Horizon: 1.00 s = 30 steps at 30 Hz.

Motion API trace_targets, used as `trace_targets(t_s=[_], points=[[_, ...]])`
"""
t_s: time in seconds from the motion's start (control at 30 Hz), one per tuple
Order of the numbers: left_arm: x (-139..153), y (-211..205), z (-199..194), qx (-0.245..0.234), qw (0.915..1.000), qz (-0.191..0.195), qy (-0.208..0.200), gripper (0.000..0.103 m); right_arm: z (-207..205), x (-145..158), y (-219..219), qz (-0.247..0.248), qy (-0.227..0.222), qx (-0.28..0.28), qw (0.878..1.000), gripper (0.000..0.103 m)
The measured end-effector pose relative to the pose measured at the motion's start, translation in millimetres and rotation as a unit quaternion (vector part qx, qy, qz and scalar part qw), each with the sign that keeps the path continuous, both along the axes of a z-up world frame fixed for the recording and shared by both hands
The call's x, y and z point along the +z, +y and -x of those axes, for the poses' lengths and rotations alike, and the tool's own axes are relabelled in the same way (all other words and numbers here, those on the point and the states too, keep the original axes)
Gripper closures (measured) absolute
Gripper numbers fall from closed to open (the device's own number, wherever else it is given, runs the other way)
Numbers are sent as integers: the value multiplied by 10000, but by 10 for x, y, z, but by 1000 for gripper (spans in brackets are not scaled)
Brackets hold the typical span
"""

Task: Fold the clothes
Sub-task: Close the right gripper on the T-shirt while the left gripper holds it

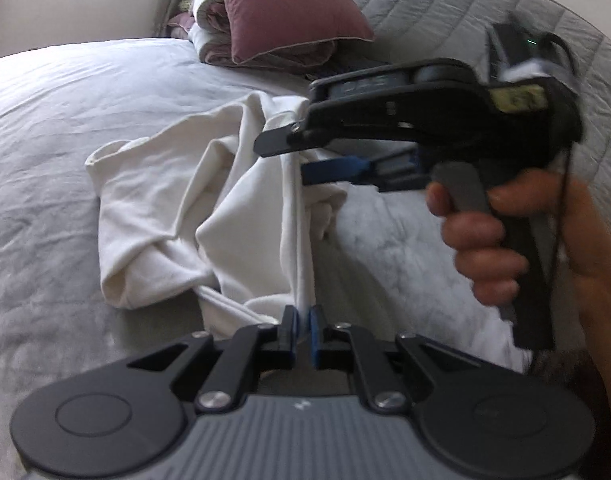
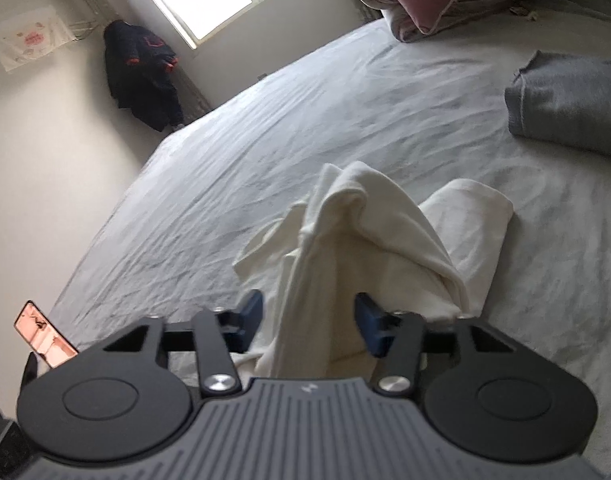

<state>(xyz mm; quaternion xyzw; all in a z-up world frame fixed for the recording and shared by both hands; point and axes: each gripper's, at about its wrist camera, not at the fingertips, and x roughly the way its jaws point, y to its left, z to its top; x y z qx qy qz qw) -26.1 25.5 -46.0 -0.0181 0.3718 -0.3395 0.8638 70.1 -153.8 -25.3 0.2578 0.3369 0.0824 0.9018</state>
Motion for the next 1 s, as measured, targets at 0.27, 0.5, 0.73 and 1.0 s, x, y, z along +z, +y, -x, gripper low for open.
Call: trace_targets(t_s=[0.27,0.5,0.73,1.0], points=[[111,221,-126,285,9994,97,148,88,93,55,9,111,-179,-57,9998,93],[157,331,-359,1053,9944,-93,-95,51,297,232,-175,182,-535,-449,9974,93],[-26,215,-583,1506,9859,-727,-92,47,453,303,-431,150,-664,-814,9944,93],[-104,192,-791,1919,9803,-460,120,65,629,295,-668,160,-675,-972,9928,93]])
